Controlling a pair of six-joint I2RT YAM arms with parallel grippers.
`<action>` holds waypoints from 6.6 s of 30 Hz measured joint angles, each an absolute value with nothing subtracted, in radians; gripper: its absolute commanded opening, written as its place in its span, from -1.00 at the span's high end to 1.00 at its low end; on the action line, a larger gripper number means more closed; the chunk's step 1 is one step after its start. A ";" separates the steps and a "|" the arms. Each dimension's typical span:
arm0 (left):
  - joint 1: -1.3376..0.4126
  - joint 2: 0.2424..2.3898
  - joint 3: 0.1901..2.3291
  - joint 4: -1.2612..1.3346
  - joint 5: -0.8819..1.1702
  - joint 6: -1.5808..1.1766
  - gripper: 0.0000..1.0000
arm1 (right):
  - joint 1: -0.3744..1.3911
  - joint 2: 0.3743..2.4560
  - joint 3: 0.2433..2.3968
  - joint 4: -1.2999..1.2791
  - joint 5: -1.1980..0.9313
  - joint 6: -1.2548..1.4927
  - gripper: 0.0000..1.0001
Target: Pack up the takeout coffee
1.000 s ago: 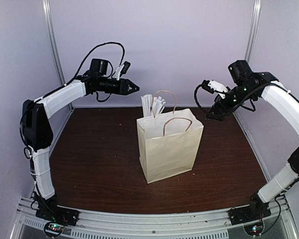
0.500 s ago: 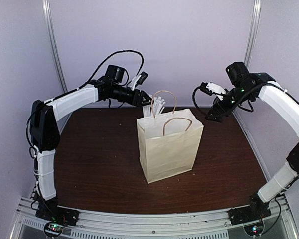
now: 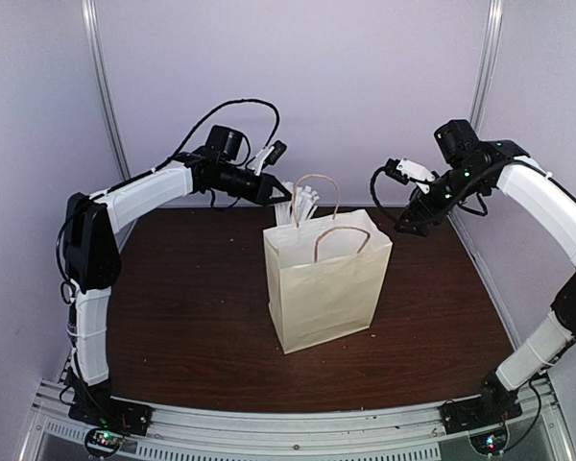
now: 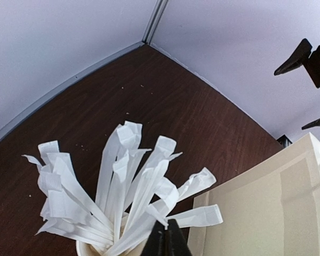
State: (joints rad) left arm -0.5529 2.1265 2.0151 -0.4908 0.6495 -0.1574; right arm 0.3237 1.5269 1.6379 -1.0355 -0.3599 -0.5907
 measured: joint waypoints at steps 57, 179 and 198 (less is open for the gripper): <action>-0.567 2.133 2.073 -0.610 0.507 -0.057 -0.05 | 0.318 1.486 1.595 -1.028 -0.327 -0.584 -1.00; -0.781 1.630 1.766 -0.556 0.645 -0.273 -0.95 | 0.209 1.251 1.445 -0.901 -0.299 -0.413 -1.00; -0.605 1.246 1.451 -0.770 -0.212 -0.071 -0.95 | 0.141 1.029 1.374 -0.760 -0.169 -0.209 -1.00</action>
